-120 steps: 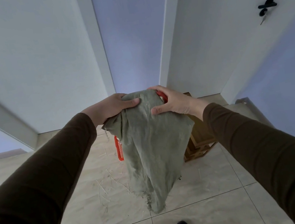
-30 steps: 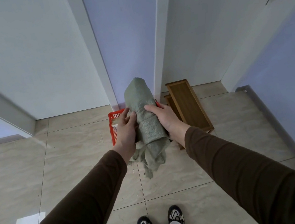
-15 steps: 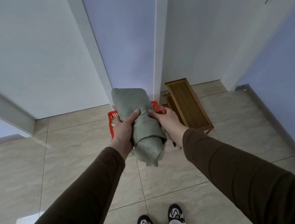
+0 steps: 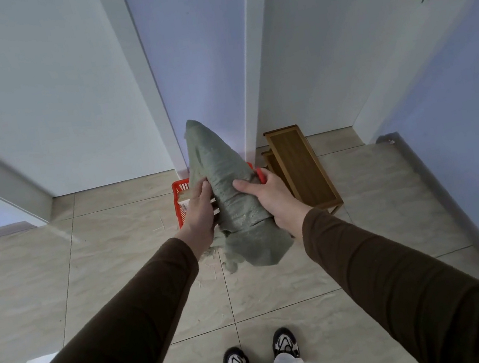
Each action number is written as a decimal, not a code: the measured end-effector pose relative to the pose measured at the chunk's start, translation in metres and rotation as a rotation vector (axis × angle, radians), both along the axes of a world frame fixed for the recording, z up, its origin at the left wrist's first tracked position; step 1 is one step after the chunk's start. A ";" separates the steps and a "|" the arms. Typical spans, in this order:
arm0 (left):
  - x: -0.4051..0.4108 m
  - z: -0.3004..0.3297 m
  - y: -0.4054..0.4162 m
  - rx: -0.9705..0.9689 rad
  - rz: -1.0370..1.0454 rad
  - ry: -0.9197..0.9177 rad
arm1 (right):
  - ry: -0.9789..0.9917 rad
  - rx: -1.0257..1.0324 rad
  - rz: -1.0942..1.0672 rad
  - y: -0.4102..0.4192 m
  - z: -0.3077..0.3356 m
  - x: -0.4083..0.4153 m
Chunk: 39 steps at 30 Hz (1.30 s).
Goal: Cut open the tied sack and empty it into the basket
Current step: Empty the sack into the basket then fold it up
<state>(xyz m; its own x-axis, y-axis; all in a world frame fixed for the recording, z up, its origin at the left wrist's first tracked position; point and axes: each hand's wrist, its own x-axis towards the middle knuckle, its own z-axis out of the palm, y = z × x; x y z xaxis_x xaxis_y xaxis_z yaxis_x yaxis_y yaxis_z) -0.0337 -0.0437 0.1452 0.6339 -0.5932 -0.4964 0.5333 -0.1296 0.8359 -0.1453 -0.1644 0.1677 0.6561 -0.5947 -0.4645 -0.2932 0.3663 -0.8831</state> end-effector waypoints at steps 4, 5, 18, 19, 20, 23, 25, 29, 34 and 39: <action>0.002 0.000 0.009 -0.029 -0.056 0.099 | -0.083 0.166 -0.001 -0.003 0.008 -0.005; 0.001 0.001 0.011 -0.059 -0.102 0.133 | -0.090 0.219 -0.002 -0.003 0.010 -0.006; 0.004 0.002 0.011 -0.096 0.083 0.185 | 0.150 -0.155 -0.006 0.008 -0.009 -0.007; 0.005 0.001 0.010 -0.075 0.124 0.172 | 0.179 -0.263 -0.027 0.006 -0.011 -0.007; 0.005 -0.001 0.010 -0.056 0.162 0.162 | 0.187 -0.346 -0.046 0.005 -0.010 -0.006; 0.001 -0.002 0.003 -0.022 0.213 0.090 | 0.112 -0.343 -0.046 0.012 0.000 -0.003; -0.005 -0.002 -0.005 0.005 0.174 0.046 | 0.124 -0.308 0.031 0.018 0.001 -0.001; -0.010 0.005 -0.003 -0.069 0.028 0.120 | 0.126 -0.219 0.015 0.008 -0.005 -0.005; -0.001 0.001 0.006 0.014 -0.029 0.131 | -0.058 0.126 -0.085 -0.003 -0.001 -0.011; 0.004 -0.004 0.017 -0.058 -0.108 0.183 | -0.163 0.356 -0.057 -0.003 0.005 -0.017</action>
